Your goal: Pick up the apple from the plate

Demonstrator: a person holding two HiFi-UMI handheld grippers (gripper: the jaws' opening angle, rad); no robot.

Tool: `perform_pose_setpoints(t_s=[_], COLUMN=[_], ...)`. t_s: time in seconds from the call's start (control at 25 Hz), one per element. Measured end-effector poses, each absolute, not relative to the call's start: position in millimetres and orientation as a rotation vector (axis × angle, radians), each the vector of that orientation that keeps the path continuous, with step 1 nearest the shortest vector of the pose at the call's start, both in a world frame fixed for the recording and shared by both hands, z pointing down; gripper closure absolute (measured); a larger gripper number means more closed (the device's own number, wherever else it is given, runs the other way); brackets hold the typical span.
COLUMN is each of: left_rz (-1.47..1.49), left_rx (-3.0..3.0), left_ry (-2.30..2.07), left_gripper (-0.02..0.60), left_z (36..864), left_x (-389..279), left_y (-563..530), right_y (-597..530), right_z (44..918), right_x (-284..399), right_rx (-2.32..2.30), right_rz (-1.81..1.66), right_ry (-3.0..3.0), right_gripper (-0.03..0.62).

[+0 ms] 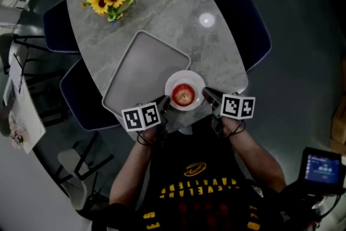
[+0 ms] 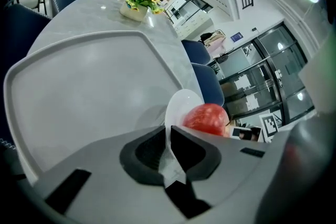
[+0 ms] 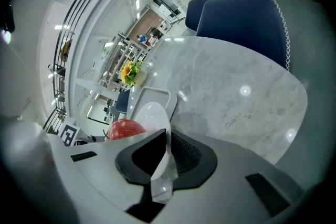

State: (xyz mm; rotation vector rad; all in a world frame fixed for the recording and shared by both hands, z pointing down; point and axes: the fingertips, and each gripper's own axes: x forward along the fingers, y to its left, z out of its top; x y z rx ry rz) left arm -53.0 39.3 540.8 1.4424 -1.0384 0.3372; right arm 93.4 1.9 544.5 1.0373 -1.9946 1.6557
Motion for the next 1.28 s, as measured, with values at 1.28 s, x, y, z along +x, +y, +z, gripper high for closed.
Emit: perform_pose_setpoints(t_s=[1.28], left_rz=[0.442], left_rx=[1.457], left_ry=[-0.962], left_gripper=[0.548], left_z=[586], left_x=[98], left_y=[-35], right_y=[-58], right_z=[595], right_x=[247], right_rx=[1.130], right_rz=[1.715], right_ry=[-1.911], right_gripper=[0.554])
